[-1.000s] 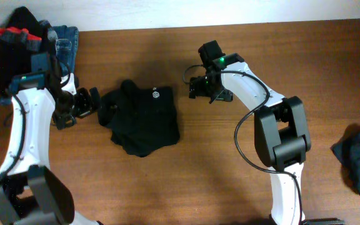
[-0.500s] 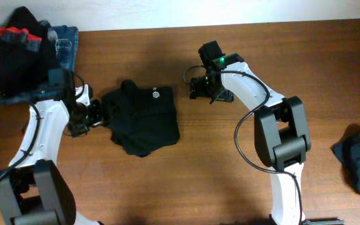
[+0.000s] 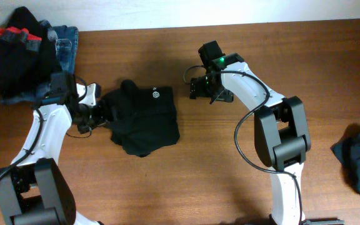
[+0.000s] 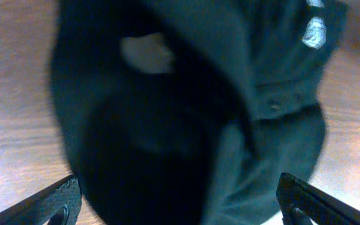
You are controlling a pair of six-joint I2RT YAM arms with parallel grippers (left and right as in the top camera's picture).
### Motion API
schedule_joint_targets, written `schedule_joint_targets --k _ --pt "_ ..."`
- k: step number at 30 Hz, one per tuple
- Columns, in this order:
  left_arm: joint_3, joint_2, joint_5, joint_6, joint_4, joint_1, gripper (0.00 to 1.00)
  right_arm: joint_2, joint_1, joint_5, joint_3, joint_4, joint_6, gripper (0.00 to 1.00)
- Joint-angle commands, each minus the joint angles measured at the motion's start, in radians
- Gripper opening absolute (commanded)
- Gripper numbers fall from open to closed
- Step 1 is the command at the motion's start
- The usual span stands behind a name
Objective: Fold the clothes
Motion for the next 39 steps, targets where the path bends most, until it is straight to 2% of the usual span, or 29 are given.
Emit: schedule_joint_targets --k 1,7,12,18,22,31,39 --pt "-0.016 0.002 0.134 0.118 0.011 -0.002 0.99 -0.002 0.001 0.02 -0.002 0.0 0.004 0.99" --pt "-0.044 0.006 0.116 0.117 0.023 -0.002 0.99 -0.002 0.001 0.02 -0.002 0.0 0.003 0.99" --pt "-0.075 0.007 -0.006 0.03 0.041 -0.002 0.99 -0.002 0.001 0.02 -0.002 0.0 0.004 0.99" --pt "-0.109 0.007 -0.008 0.024 0.06 -0.002 0.99 -0.002 0.001 0.02 -0.002 0.0 0.004 0.99" --pt "-0.122 0.007 -0.089 -0.059 0.071 -0.002 0.99 -0.002 0.001 0.02 -0.002 0.0 0.004 0.99" --pt "-0.132 0.008 -0.064 -0.085 0.143 -0.002 0.99 -0.002 0.001 0.02 -0.002 0.0 0.004 0.99" --pt "-0.137 0.008 0.021 -0.076 0.188 -0.002 0.99 -0.002 0.001 0.02 -0.002 0.0 0.004 0.99"
